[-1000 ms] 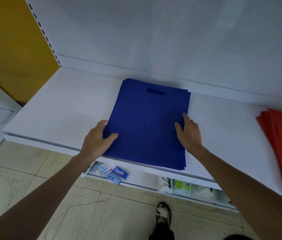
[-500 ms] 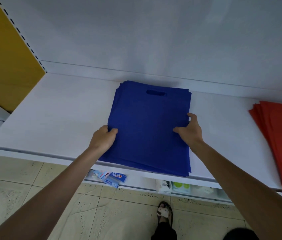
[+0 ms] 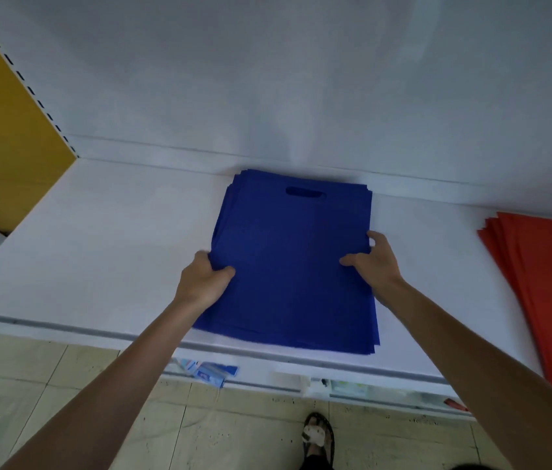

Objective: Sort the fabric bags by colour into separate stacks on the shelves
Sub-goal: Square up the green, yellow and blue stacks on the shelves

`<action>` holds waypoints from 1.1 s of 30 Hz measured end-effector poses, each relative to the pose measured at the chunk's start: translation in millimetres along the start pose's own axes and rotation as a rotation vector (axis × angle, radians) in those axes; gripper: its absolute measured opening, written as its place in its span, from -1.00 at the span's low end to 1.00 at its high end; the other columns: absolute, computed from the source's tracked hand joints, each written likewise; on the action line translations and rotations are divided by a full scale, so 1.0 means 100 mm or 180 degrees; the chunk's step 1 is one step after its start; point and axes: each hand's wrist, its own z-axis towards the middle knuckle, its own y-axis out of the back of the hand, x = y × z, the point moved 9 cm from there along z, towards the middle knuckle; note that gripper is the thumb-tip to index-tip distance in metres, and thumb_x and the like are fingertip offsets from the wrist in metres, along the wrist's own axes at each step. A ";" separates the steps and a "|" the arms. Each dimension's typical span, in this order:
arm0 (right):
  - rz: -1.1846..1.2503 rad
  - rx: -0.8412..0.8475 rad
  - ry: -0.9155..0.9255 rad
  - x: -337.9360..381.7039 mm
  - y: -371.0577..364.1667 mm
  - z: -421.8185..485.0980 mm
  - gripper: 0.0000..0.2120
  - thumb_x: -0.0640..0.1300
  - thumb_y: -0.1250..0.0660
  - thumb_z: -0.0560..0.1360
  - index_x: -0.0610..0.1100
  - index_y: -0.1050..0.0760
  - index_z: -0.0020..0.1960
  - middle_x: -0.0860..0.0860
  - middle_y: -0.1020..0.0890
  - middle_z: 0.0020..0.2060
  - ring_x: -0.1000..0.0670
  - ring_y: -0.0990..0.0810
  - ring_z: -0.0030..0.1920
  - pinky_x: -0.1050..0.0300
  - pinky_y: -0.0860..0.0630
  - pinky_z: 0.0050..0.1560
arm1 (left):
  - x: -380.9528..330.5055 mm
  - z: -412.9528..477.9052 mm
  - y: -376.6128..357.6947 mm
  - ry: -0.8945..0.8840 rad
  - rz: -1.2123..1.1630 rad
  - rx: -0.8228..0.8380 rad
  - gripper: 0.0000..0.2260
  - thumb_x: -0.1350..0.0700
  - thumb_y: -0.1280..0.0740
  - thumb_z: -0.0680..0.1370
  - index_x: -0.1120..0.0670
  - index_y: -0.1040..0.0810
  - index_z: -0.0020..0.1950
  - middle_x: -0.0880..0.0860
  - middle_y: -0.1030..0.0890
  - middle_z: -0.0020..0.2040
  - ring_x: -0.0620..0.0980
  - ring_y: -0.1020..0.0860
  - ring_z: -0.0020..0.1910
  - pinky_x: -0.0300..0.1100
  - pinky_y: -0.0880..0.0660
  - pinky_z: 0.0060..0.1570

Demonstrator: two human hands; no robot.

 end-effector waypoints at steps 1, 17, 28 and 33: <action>0.0269 -0.0009 -0.0155 -0.05 0.00 0.02 -0.35 -0.26 -0.39 0.43 -0.08 -0.17 0.42 -0.06 -0.47 0.23 -0.09 -0.51 0.08 -0.02 -0.53 0.01 | 0.04 0.00 0.01 0.0085 -0.0080 -0.0030 -0.75 0.10 -0.26 0.54 0.14 -0.33 0.17 -0.01 -0.45 -0.06 -0.05 -0.45 -0.17 -0.17 -0.39 -0.24; 0.0885 0.0509 -0.0617 0.06 -0.14 -0.11 -0.77 -0.29 -0.23 0.49 -0.15 -0.45 0.13 -0.06 -0.59 -0.03 -0.03 -0.56 -0.13 0.11 -0.52 -0.26 | 0.04 0.01 -0.01 -0.0310 0.0967 -0.0099 -0.79 0.01 -0.10 0.62 0.14 -0.33 0.09 0.16 -0.44 0.05 0.07 -0.45 -0.10 -0.11 -0.36 -0.14; -0.0324 -0.0238 0.0471 0.20 0.19 -0.23 -0.50 -0.25 -0.26 0.54 -0.08 -0.19 0.43 -0.07 -0.47 0.24 0.01 -0.43 0.00 0.16 -0.44 -0.02 | -0.13 -0.20 -0.01 -0.0760 0.0603 -0.0344 -0.66 0.09 -0.21 0.59 0.18 -0.37 0.34 0.14 -0.51 0.21 0.08 -0.49 0.11 -0.18 -0.41 0.05; -0.0579 -0.0290 0.0669 0.20 0.31 -0.20 -0.56 -0.21 -0.23 0.56 -0.08 -0.24 0.41 -0.05 -0.46 0.28 0.02 -0.45 0.08 0.18 -0.40 0.03 | -0.15 -0.21 -0.13 -0.0819 0.0523 -0.0285 -0.61 0.09 -0.24 0.58 0.17 -0.35 0.38 0.14 -0.48 0.26 0.09 -0.47 0.20 -0.15 -0.41 0.14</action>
